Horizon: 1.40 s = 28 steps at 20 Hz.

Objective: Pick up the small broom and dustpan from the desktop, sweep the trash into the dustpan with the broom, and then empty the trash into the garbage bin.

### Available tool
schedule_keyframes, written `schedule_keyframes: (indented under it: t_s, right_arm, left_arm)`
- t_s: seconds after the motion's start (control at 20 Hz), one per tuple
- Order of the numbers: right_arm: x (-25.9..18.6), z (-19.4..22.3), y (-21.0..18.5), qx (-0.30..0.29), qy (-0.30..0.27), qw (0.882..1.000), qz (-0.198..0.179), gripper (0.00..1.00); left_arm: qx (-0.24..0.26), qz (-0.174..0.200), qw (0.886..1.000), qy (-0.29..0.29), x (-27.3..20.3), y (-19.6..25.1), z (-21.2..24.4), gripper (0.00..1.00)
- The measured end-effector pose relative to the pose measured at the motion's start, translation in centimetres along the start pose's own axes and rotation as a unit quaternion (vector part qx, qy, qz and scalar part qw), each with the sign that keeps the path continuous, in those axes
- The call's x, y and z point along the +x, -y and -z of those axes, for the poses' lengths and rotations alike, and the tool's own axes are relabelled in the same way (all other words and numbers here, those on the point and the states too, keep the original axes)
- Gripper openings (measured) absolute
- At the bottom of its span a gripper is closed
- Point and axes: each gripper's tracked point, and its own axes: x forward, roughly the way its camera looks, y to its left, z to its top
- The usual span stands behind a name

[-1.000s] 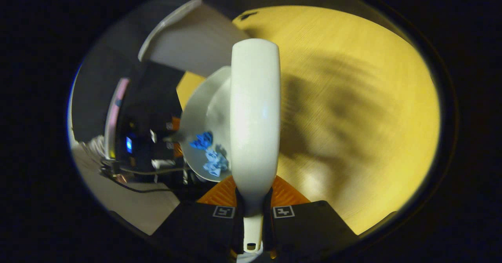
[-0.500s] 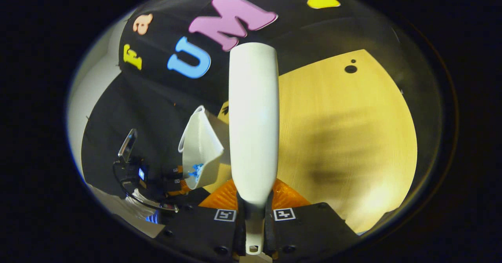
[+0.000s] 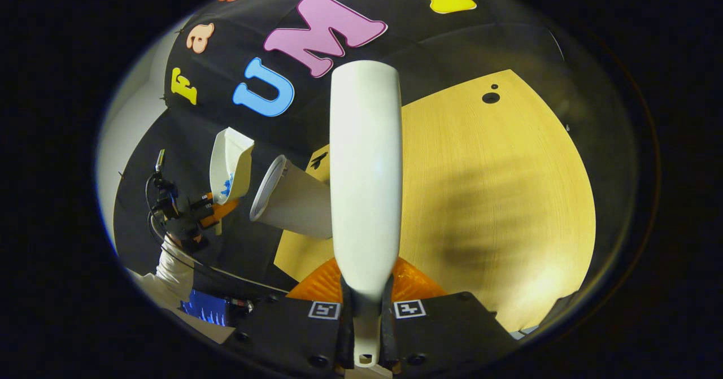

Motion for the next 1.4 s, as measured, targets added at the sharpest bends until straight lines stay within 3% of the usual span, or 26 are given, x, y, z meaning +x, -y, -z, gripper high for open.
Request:
schedule_keyframes:
  t_s: [0.1, 0.3, 0.55, 0.65, 0.9, 0.95, 1.0, 1.15, 1.3, 1.4]
  right_arm:
    - [-0.1, -0.1, -0.4, -0.008, -0.006, 1.0, 0.005, 0.2]
    - [0.6, 0.5, -1.0, -0.023, -0.023, 0.999, 0.002, 0.2]
    - [0.7, 0.1, -1.3, -0.028, -0.03, 0.999, 0.001, 0.2]
    - [0.8, 0.0, -1.1, -0.027, -0.032, 0.999, 0.005, 0.2]
    - [1.1, -0.1, -0.7, -0.023, -0.032, 0.999, 0.012, 0.2]
    - [1.2, 0.0, -0.5, -0.025, -0.032, 0.999, 0.016, 0.2]
    - [1.2, 0.1, -0.1, -0.027, -0.033, 0.999, 0.019, 0.2]
    - [1.0, 0.5, 0.5, -0.032, -0.039, 0.998, 0.027, 0.2]
    - [1.1, 0.3, 0.4, -0.027, -0.038, 0.999, 0.027, 0.2]
    - [1.0, 0.2, 0.0, -0.025, -0.036, 0.999, 0.024, 0.2]
  left_arm:
    - [0.035, -0.042, 0.998, -0.033, -0.7, -0.1, -0.3, 0.26]
    - [0.109, -0.084, 0.986, -0.095, -1.3, 0.0, -1.2, 0.27]
    - [0.255, -0.146, 0.944, -0.149, -0.6, -1.4, 1.0, 0.26]
    - [0.31, -0.172, 0.921, -0.159, -0.3, -2.4, 1.7, 0.26]
    - [0.482, -0.256, 0.823, -0.16, -0.9, -3.4, 1.3, 0.26]
    - [0.494, -0.26, 0.814, -0.16, -0.8, -3.4, 1.6, 0.26]
    - [0.49, -0.256, 0.818, -0.159, -0.9, -3.5, 1.4, 0.26]
    - [0.43, -0.248, 0.857, -0.137, -1.0, -3.3, 0.6, 0.26]
    - [0.333, -0.231, 0.91, -0.088, -0.6, -2.0, 0.0, 0.26]
    - [0.239, -0.209, 0.947, -0.039, -0.4, -0.4, -1.3, 0.26]
